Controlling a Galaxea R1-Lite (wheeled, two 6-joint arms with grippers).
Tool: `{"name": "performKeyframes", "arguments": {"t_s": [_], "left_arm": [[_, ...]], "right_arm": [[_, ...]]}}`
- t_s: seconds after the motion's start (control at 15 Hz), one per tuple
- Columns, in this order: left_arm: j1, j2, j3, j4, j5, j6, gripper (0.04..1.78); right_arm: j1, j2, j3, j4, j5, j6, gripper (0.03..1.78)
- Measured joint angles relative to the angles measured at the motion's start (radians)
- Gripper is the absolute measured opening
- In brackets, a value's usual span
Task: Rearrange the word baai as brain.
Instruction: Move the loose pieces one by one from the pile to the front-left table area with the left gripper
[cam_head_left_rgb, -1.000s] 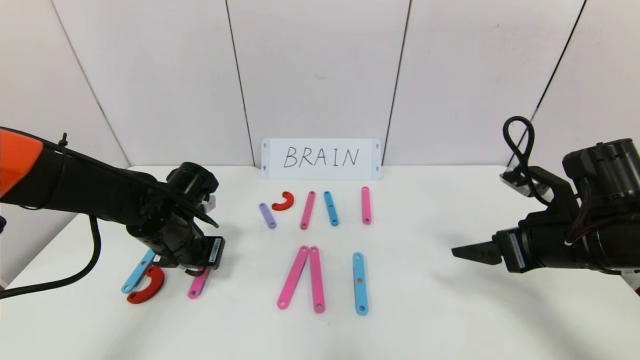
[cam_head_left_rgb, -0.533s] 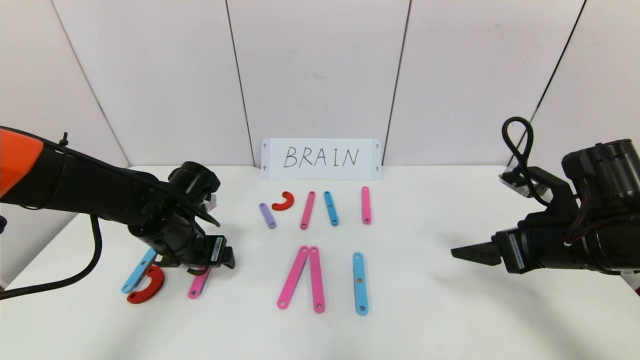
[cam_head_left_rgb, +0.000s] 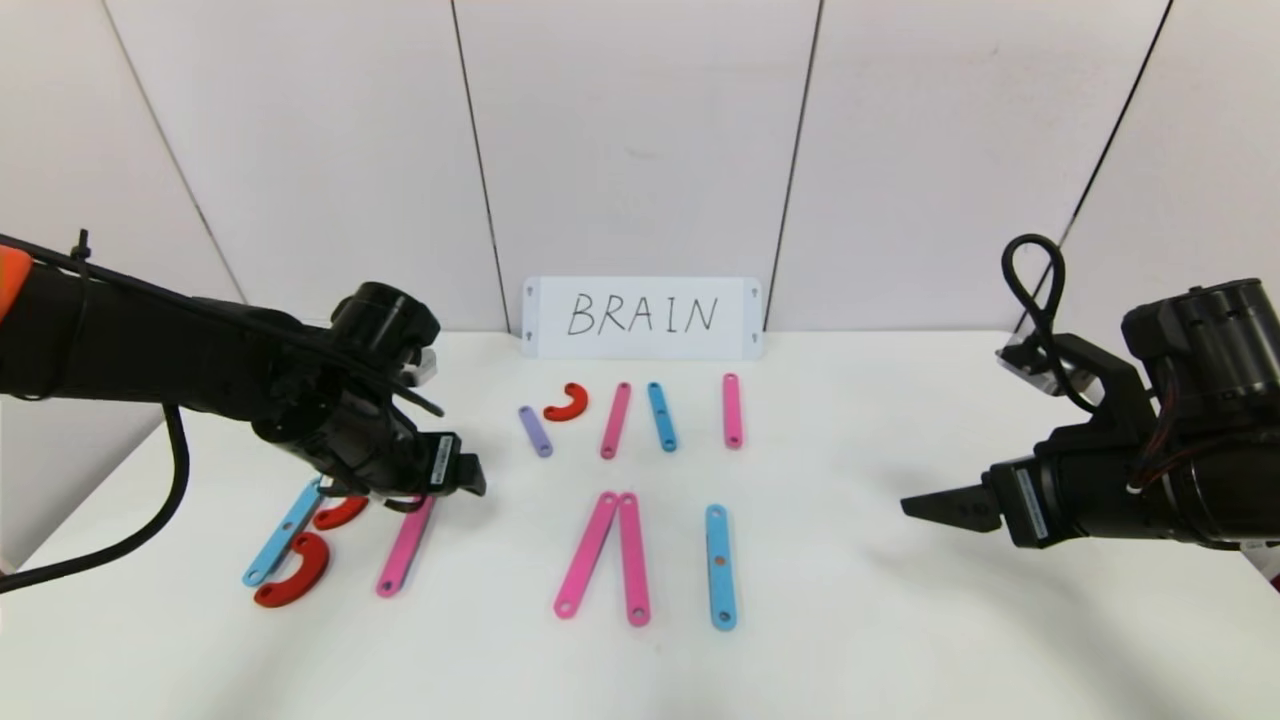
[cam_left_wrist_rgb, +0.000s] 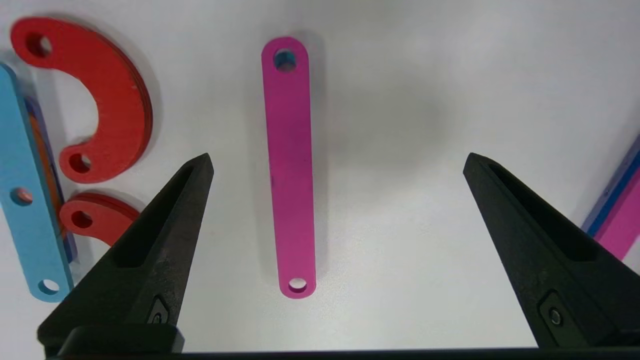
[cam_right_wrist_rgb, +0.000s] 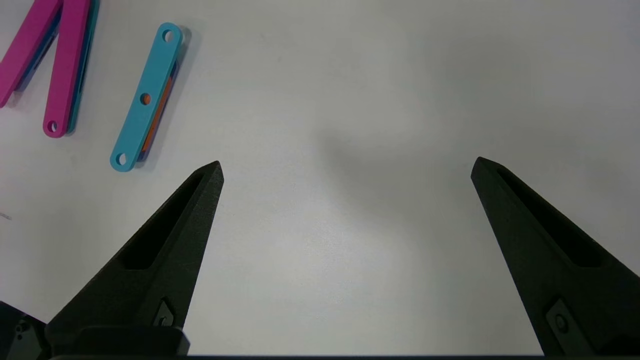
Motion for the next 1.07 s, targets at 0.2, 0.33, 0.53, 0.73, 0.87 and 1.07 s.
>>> {"name": "performKeyframes", "arguments": {"t_s": [0.2, 0.33, 0.53, 0.73, 0.87, 1.07], "left_arm": [[-0.009, 0.001, -0.092, 0.0, 0.001, 0.049, 1.75], [-0.016, 0.023, -0.15, -0.008, 0.001, 0.111, 1.75], [-0.021, 0.071, -0.225, -0.013, -0.003, 0.168, 1.75], [-0.021, 0.136, -0.307, -0.015, -0.004, 0.198, 1.75], [-0.021, 0.192, -0.374, -0.016, -0.004, 0.201, 1.75], [-0.021, 0.264, -0.473, -0.015, -0.006, 0.202, 1.75]], "right_arm": [[-0.001, 0.0, 0.0, 0.0, 0.0, 0.0, 1.74], [-0.001, -0.001, 0.0, 0.0, 0.0, 0.0, 1.74], [-0.002, -0.003, 0.0, 0.0, 0.0, 0.0, 1.74], [-0.003, -0.004, 0.0, 0.0, 0.0, 0.0, 1.74], [-0.003, -0.004, 0.0, 0.0, 0.0, 0.0, 1.74], [-0.003, -0.002, -0.001, 0.0, 0.0, 0.0, 1.74]]}}
